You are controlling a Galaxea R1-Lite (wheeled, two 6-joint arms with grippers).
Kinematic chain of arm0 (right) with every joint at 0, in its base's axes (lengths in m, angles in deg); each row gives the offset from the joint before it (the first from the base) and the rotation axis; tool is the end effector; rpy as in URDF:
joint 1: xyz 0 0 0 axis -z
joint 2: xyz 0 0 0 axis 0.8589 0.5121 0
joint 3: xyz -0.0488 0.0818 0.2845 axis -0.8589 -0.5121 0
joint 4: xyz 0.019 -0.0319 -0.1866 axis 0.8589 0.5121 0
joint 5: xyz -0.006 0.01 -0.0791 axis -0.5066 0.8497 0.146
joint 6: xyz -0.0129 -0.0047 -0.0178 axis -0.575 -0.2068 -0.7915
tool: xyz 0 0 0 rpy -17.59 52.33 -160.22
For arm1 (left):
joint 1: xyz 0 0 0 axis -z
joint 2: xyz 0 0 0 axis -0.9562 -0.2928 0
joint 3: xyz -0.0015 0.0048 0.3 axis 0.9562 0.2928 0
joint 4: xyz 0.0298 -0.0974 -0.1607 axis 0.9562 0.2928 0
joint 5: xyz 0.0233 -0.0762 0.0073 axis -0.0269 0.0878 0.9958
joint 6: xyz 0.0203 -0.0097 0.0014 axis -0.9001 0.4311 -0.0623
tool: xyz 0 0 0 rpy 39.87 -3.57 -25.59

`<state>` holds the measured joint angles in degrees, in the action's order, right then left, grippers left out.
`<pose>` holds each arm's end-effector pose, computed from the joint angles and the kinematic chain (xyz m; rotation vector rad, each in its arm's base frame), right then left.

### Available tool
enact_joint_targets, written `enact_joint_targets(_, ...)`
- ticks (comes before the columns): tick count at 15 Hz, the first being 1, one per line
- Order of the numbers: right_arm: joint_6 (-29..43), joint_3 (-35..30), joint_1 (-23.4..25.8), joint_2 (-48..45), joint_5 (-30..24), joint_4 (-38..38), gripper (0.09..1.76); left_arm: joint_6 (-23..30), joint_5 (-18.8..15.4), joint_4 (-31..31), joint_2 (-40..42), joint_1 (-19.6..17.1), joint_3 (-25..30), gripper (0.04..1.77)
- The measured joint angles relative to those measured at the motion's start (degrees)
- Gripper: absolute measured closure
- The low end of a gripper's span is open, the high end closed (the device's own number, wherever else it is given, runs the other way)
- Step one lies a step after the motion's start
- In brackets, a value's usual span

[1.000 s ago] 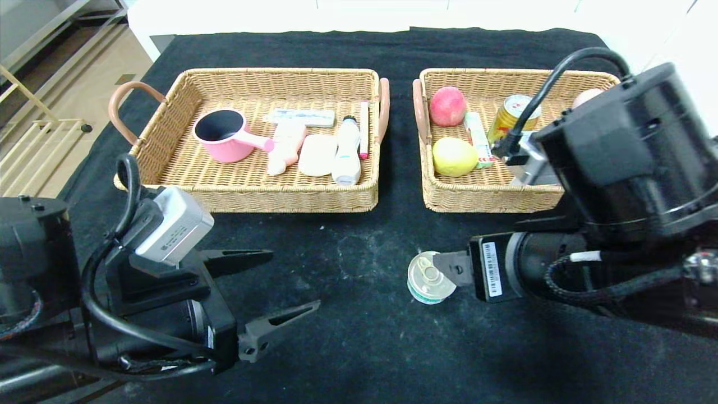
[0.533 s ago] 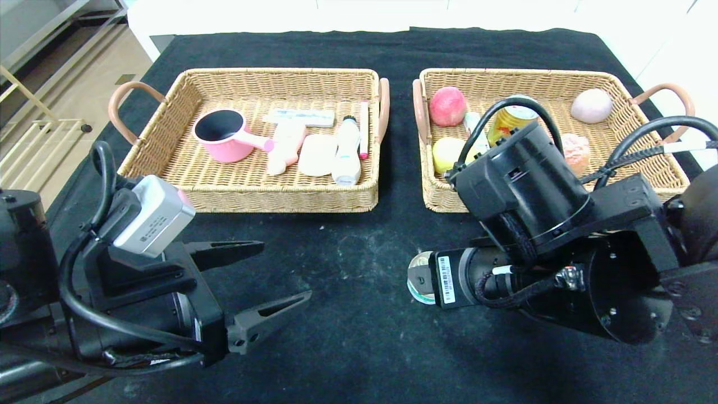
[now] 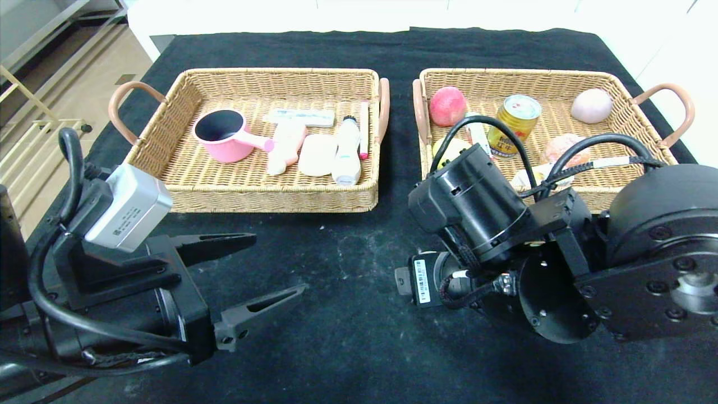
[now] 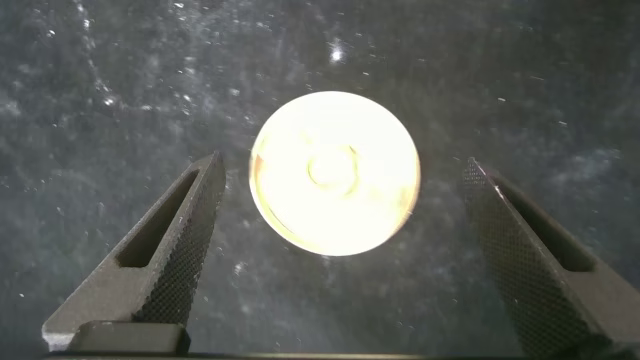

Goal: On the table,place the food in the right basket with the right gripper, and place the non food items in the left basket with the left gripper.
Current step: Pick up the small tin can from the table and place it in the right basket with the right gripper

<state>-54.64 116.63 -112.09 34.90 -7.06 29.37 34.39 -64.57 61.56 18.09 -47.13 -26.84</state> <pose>0.2164 0.2674 0.2262 -0.0062 0.6794 0.1989 0.1655 -0.0877 0.2217 0.1701 0.1408 -0.7656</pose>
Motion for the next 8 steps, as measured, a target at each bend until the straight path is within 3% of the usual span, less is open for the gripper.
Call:
enact_joint_targets(3,0.52,0.85,-0.09,1.62,3.34,-0.09,0.14,0.00,0.00,0.00,0.39,0.00,0.00,0.09)
enact_joint_targets(8,0.77,1.07,-0.24,3.16,3.69,-0.30,0.14,0.02,0.01,0.09,0.63,0.06,0.00,0.09)
